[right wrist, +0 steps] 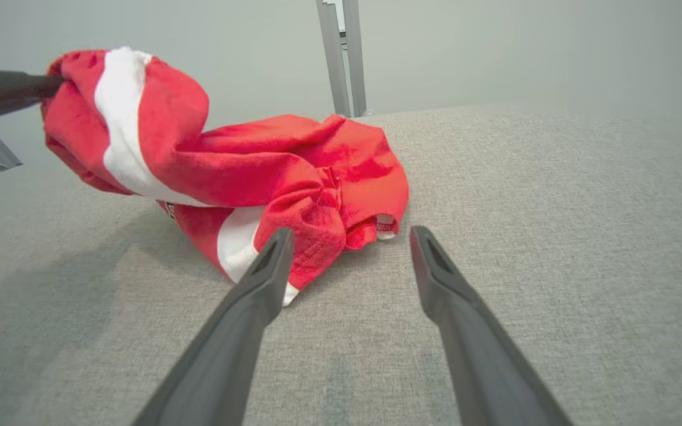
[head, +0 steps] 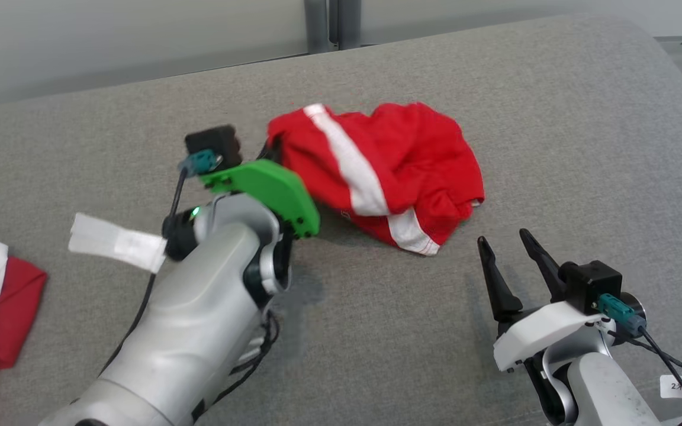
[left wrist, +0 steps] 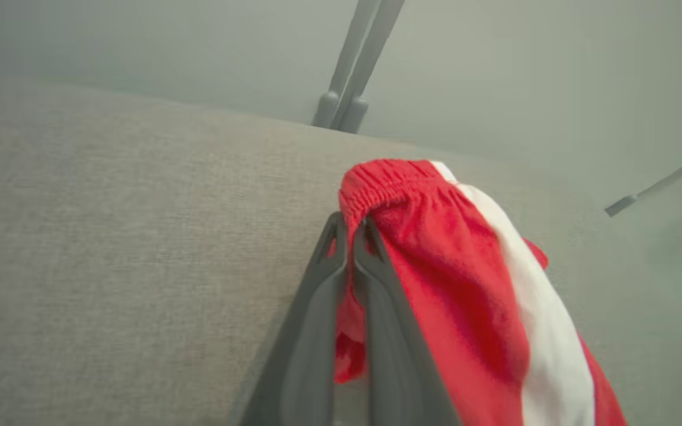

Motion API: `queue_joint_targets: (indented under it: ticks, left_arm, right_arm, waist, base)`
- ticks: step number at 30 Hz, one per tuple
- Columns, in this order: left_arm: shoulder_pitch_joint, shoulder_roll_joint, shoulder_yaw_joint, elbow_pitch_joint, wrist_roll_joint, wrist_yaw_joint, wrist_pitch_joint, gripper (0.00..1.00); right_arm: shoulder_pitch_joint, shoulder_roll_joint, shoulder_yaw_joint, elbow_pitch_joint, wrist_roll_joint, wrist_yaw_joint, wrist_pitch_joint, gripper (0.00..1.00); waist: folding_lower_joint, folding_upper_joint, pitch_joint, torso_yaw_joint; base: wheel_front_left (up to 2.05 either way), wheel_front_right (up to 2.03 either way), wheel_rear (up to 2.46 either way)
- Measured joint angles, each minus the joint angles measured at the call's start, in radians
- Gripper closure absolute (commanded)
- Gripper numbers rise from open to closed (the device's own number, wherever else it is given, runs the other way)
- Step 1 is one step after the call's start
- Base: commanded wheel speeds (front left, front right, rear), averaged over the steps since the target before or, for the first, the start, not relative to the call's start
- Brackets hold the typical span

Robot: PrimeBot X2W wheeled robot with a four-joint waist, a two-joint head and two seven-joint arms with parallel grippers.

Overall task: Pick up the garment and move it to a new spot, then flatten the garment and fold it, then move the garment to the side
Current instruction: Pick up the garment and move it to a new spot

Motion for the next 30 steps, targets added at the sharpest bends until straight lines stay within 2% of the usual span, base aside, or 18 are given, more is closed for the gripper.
queue_joint_targets:
  ticks: [3, 8, 9, 10, 11, 18, 25, 30]
  left_arm:
    - [0.056, 0.023, 0.008, 0.090, -0.010, -0.003, -0.020, 1.00]
    - [0.113, 0.025, 0.045, 0.168, -0.044, -0.031, -0.064, 1.00]
    - [0.124, 0.024, 0.055, 0.178, -0.052, -0.036, -0.072, 0.88]
    - [0.133, 0.024, 0.059, 0.188, -0.054, -0.043, -0.077, 0.58]
    - [0.142, 0.023, 0.064, 0.194, -0.057, -0.051, -0.082, 0.00]
    - [0.177, 0.033, 0.088, 0.208, -0.054, -0.086, -0.106, 0.00]
    - [0.180, 0.123, 0.113, 0.129, 0.014, -0.088, -0.117, 0.00]
    - [0.179, 0.177, 0.092, 0.055, 0.034, -0.131, -0.087, 0.00]
  right_arm:
    - [-0.002, 0.001, -0.001, 0.000, -0.006, 0.000, 0.000, 0.00]
    - [-0.002, 0.001, -0.006, -0.005, -0.011, 0.000, 0.007, 0.00]
    - [-0.001, 0.001, -0.007, -0.006, -0.012, 0.000, 0.009, 0.00]
    - [0.000, 0.001, -0.009, -0.007, -0.013, 0.000, 0.010, 0.00]
    - [0.003, 0.001, -0.010, -0.009, -0.014, 0.000, 0.013, 0.00]
    - [0.013, 0.001, -0.009, -0.018, -0.014, 0.000, 0.022, 0.00]
    - [0.040, 0.001, -0.018, -0.023, -0.014, 0.000, 0.028, 0.00]
    - [0.056, 0.001, -0.015, -0.025, -0.013, 0.000, 0.032, 0.00]
  waist:
    - [0.0000, 0.0000, 0.000, 0.024]
    - [0.0000, 0.0000, -0.007, 0.061]
    - [0.0000, 0.0000, -0.010, 0.068]
    - [0.0000, 0.0000, -0.012, 0.074]
    - [0.0000, 0.0000, -0.015, 0.080]
    - [0.0000, -0.0001, -0.041, 0.099]
    - [0.0000, 0.0000, -0.066, 0.104]
    - [0.0000, 0.0000, -0.085, 0.101]
  base:
    - [0.00, 0.00, 0.00]
    - [0.00, 0.00, 0.00]
    - [0.00, 0.00, 0.00]
    - [0.00, 0.00, 0.00]
    - [0.00, 0.00, 0.00]
    - [0.00, 0.00, 0.00]
    - [0.00, 0.00, 0.00]
    - [0.00, 0.00, 0.00]
